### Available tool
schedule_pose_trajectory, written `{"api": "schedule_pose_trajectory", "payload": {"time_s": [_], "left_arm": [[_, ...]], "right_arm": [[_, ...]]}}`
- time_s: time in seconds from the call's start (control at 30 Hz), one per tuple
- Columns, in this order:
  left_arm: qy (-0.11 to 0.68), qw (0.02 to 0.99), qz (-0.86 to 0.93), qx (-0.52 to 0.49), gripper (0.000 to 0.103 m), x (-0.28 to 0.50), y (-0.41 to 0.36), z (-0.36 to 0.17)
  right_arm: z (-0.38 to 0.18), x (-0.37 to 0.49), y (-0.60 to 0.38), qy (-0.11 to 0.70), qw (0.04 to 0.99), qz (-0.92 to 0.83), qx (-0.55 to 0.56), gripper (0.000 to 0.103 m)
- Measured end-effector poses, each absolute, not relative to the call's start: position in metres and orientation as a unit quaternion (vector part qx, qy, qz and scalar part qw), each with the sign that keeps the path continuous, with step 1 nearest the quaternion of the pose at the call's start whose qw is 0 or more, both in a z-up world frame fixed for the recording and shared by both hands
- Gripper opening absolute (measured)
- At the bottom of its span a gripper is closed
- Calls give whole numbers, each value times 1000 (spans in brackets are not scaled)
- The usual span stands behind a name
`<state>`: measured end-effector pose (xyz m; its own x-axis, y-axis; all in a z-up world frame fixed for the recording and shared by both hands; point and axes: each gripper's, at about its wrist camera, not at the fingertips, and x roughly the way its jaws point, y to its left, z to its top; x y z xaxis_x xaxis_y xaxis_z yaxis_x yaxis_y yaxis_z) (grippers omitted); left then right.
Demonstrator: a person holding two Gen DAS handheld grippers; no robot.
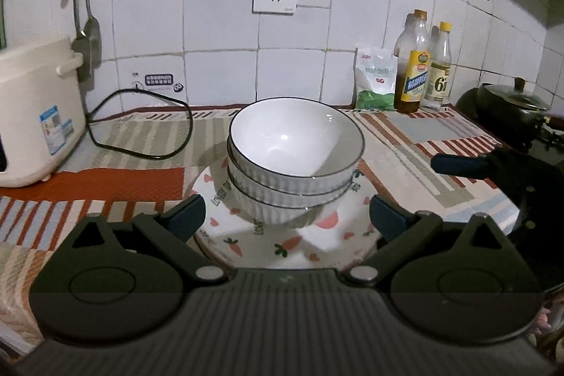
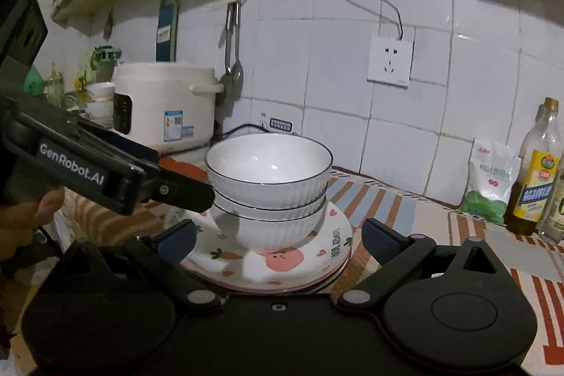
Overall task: Organize plates and bowls
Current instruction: 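Open both grippers and pull back from the bowls on the plates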
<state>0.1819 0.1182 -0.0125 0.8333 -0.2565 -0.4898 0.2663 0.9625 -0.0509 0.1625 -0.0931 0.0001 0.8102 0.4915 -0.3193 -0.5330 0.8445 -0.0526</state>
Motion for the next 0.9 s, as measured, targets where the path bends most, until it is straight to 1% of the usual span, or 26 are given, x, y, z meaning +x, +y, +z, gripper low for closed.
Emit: {"api": "schedule_pose_trajectory", "payload": {"time_s": [0.3,0.5,0.63,0.9], "left_arm": [[244,961,-131,28,103,130,110,16],[250,960,-125,5,103,111,109,25],[263,958,-110,-7,103,106,108,26],[284,956,-69,-13,103,96,101,23]], "right_arm": [[32,118,-130,162,951,264,3,103],[49,107,-145,203,947,244,48,103],[57,98,-143,214,953,210,31,103],[74,64,-130,173,976,131,-12,103]]}}
